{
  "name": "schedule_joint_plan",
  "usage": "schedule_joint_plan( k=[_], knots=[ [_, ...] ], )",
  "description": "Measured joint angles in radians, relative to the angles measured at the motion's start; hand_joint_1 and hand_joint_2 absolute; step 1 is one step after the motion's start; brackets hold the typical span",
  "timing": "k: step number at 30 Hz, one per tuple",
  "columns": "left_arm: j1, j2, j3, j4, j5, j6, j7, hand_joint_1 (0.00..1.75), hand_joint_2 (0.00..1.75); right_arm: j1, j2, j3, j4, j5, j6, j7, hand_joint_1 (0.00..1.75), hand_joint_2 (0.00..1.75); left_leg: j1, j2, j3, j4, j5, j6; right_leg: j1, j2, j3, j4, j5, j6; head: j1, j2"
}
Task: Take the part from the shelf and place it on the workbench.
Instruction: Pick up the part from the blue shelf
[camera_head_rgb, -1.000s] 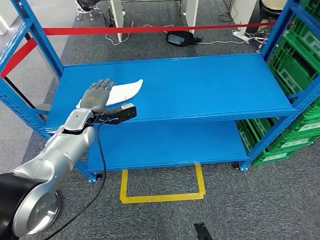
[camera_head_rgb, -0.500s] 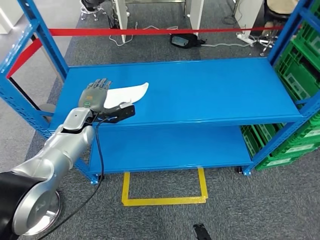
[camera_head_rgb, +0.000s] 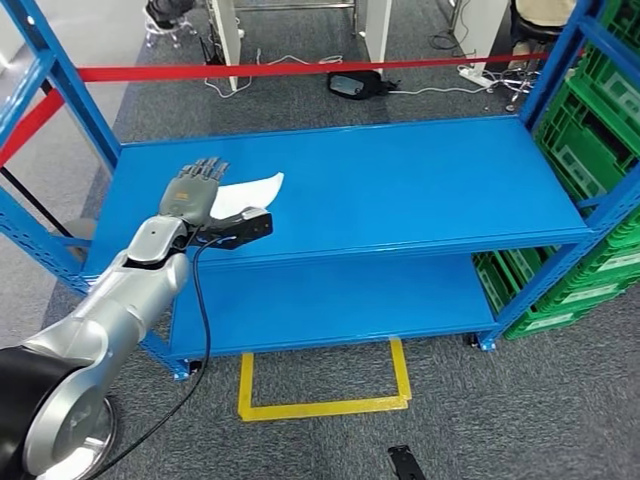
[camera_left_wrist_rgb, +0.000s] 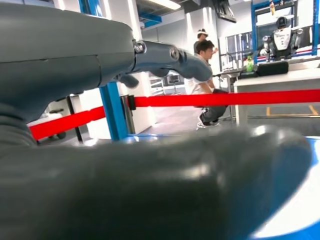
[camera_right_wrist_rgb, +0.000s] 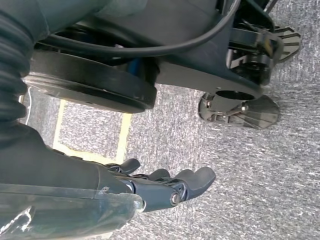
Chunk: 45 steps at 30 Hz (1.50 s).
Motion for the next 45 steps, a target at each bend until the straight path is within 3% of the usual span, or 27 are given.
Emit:
schedule_joint_plan(
  k=[3,5,7,8,9,10,11,13,15,19,24,29,36,45],
  knots=[
    [0.0,0.001,-0.003,0.0,0.0,0.0,0.0,0.0,0.0,0.0,0.0,0.0,0.0,0.0,0.0,0.0,0.0,1.75,0.001,-0.001,0.004,-0.008,-0.009,0.021,0.0,-0.002,-0.003,-0.001,-0.005,0.014,0.002,0.0],
    [-0.002,0.002,-0.004,0.001,0.0,0.0,0.0,0.0,0.0,0.0,0.0,0.0,0.0,0.001,0.0,0.0,0.0,1.75,0.003,-0.002,0.008,-0.01,-0.011,0.033,0.0,-0.006,-0.033,0.061,-0.04,0.022,0.006,0.0],
    [-0.001,0.001,-0.005,0.001,-0.001,0.0,0.0,0.0,0.87,-0.002,0.0,0.0,0.0,0.001,0.0,0.0,0.0,1.75,0.001,-0.002,0.012,-0.01,-0.014,0.04,0.001,-0.008,-0.101,0.194,-0.095,0.024,0.01,0.0],
    [0.001,0.001,-0.005,0.002,-0.001,0.0,0.0,0.0,1.31,-0.002,0.0,0.0,0.0,0.001,0.0,0.0,0.0,1.75,-0.001,-0.002,0.013,-0.01,-0.015,0.042,0.001,-0.008,-0.135,0.251,-0.109,0.024,0.01,0.0],
    [0.003,0.0,-0.005,0.002,-0.001,0.0,-0.002,0.0,1.75,-0.001,0.0,0.0,0.0,0.001,0.0,0.0,0.0,1.75,-0.002,-0.002,0.015,-0.01,-0.017,0.043,0.001,-0.008,-0.156,0.279,-0.106,0.023,0.01,0.0],
    [0.004,0.0,-0.005,0.003,0.0,0.0,-0.004,0.0,1.75,0.0,0.0,-0.001,0.0,0.002,0.0,0.0,0.0,1.75,-0.003,-0.002,0.018,-0.01,-0.019,0.043,0.002,-0.008,-0.158,0.268,-0.084,0.021,0.01,0.0],
    [0.005,-0.001,-0.006,0.003,0.001,0.002,-0.006,0.0,1.75,0.0,0.0,-0.001,0.0,0.002,0.0,0.0,0.0,1.75,-0.003,-0.002,0.022,-0.01,-0.022,0.042,0.002,-0.009,-0.142,0.222,-0.047,0.019,0.01,0.0],
    [0.004,-0.002,-0.006,0.003,0.002,0.005,-0.008,0.0,1.75,-0.001,0.0,-0.001,0.0,0.004,0.0,-0.001,0.0,1.75,-0.005,-0.003,0.03,-0.009,-0.029,0.036,0.003,-0.01,-0.081,0.084,0.022,0.013,0.01,0.0],
    [0.003,-0.002,-0.006,0.003,0.002,0.005,-0.009,0.0,1.75,-0.002,0.0,-0.001,0.0,0.005,0.0,0.0,0.0,1.75,-0.008,-0.004,0.031,-0.006,-0.033,0.029,0.003,-0.01,-0.043,0.006,0.043,0.011,0.009,0.0],
    [0.003,-0.001,-0.006,0.004,0.003,-0.003,-0.009,0.0,1.75,-0.001,0.0,-0.002,0.0,0.007,0.0,0.0,0.0,1.75,-0.01,-0.003,0.032,-0.013,-0.027,0.039,0.004,-0.004,-0.04,-0.003,0.042,0.009,0.007,0.0],
    [0.002,-0.004,-0.006,0.004,0.004,-0.024,-0.009,0.0,1.75,-0.002,0.0,-0.004,0.0,0.007,0.0,-0.001,0.0,1.75,-0.009,-0.002,0.037,-0.026,-0.022,0.026,0.006,-0.003,-0.042,-0.002,0.041,-0.004,0.007,0.0],
    [0.002,-0.002,-0.006,0.005,0.01,-0.08,-0.011,0.0,1.75,-0.003,0.0,-0.006,0.0,0.009,0.001,-0.001,0.0,1.75,-0.009,-0.002,0.036,-0.029,-0.019,0.013,0.007,-0.004,-0.043,-0.002,0.043,-0.008,0.007,0.0],
    [0.025,0.017,-0.005,0.019,0.021,-0.16,0.02,0.0,1.75,-0.002,0.0,-0.006,0.0,0.019,0.008,0.003,0.0,1.75,-0.01,-0.002,0.035,-0.029,-0.019,0.013,0.005,-0.005,-0.042,-0.004,0.047,-0.006,0.008,0.0],
    [0.064,0.051,-0.001,0.029,0.023,-0.145,0.053,0.0,1.75,-0.003,0.0,-0.006,0.0,0.028,0.007,0.008,0.0,1.75,-0.01,-0.002,0.035,-0.028,-0.018,0.014,0.004,-0.006,-0.041,-0.005,0.048,-0.006,0.007,0.0]
  ],
)
